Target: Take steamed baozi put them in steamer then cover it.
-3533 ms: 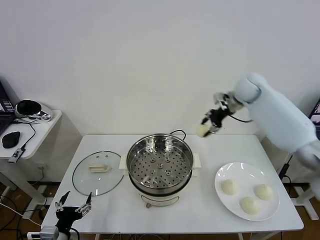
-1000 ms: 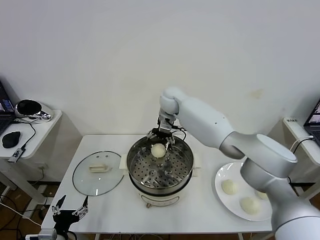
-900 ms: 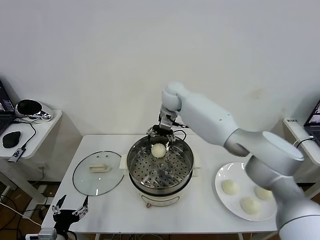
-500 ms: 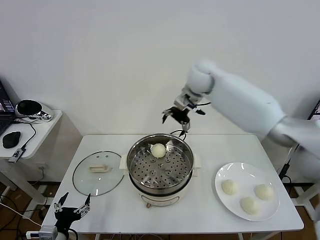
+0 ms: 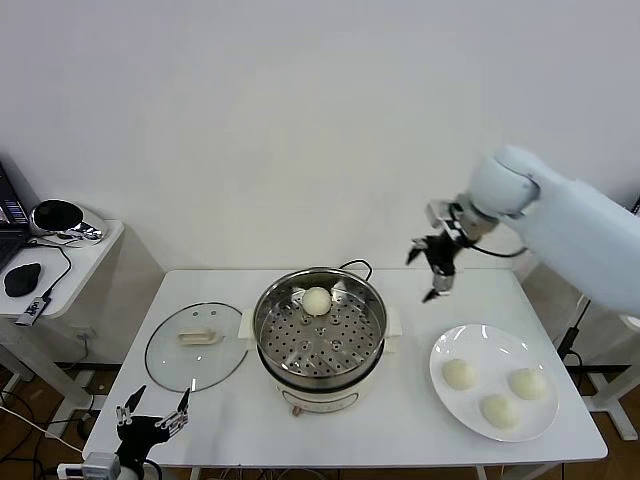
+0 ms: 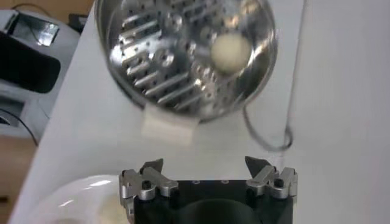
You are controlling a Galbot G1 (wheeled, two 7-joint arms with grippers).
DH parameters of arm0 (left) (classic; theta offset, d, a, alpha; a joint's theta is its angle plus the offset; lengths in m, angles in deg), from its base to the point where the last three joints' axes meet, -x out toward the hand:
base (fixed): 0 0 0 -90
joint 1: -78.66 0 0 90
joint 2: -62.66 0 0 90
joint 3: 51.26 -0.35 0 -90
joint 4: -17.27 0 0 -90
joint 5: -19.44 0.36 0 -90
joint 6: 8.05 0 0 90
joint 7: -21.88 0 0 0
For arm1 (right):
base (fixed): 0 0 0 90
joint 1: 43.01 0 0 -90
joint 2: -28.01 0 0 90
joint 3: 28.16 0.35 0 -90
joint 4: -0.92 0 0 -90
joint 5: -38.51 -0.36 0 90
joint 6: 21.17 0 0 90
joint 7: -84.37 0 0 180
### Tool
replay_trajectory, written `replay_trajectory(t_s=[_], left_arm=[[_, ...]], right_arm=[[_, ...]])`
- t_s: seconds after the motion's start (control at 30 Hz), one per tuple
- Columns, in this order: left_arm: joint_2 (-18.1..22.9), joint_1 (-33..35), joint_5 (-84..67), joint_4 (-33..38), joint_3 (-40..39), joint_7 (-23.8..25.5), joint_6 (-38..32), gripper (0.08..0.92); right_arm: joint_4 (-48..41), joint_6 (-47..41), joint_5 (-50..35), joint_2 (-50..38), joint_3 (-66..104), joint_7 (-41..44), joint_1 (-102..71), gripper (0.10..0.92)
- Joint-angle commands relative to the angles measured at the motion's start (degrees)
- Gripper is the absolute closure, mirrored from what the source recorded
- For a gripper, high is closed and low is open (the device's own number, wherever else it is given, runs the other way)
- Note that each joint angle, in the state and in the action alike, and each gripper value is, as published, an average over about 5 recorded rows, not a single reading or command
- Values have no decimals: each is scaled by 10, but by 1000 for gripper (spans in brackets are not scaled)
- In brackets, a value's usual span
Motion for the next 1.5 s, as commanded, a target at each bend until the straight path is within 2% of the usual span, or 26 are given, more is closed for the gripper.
replay_trajectory(t_s=[0.03,0.47,1.5], left_arm=[[1,2,-1,5,0,0,1,177],[10,1,3,1,1,-1,4,177],[5,-1,5,-13,2,-1,2,177]], right_arm=[[46,-36,53,-69,53,0,-106,203],[5,1,119,-36,64,-23,-177,203],[-46,0,152,-3,89,-98,-261,203]])
